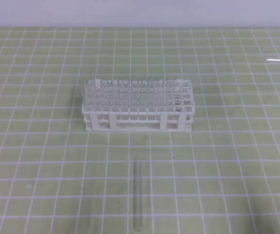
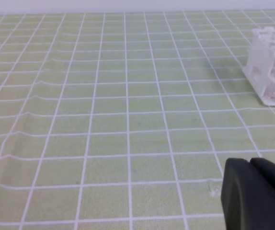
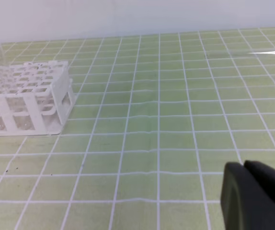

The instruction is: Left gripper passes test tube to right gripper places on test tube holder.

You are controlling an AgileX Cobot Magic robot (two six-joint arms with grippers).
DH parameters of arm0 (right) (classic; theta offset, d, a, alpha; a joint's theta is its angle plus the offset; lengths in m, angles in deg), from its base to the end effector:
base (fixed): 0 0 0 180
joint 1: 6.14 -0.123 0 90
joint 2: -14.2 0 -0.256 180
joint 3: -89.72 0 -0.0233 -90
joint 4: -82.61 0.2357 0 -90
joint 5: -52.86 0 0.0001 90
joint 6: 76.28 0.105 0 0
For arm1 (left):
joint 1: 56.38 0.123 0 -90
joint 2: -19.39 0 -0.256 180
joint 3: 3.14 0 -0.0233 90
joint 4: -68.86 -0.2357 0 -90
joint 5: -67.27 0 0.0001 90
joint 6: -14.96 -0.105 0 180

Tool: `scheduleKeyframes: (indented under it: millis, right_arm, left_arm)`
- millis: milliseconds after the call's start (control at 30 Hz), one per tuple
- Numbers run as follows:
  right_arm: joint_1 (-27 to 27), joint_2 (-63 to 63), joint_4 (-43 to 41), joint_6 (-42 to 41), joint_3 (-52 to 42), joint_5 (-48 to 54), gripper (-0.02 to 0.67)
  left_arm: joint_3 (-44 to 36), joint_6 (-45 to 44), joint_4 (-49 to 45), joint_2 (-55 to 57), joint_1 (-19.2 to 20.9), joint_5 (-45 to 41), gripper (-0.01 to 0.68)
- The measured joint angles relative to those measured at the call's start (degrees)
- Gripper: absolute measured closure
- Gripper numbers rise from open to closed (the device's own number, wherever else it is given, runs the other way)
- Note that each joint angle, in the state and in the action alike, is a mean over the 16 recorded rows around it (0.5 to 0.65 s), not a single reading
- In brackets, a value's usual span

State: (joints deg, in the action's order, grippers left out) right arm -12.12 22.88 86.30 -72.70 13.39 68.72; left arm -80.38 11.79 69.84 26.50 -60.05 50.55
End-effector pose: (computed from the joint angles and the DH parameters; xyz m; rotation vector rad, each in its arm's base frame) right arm 0.0822 0.0105 0.1855 0.0049 1.7635 0.1818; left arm 0.0811 -0.0057 0.1808 0.0944 1.7615 -0.0226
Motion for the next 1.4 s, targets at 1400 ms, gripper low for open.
scheduleKeyframes:
  millis: [1400]
  right_arm:
    - [0.0,0.0,21.8,0.0,0.0,-19.0,0.672]
  left_arm:
    - [0.4,-0.5,28.8,0.8,0.0,9.1,0.675]
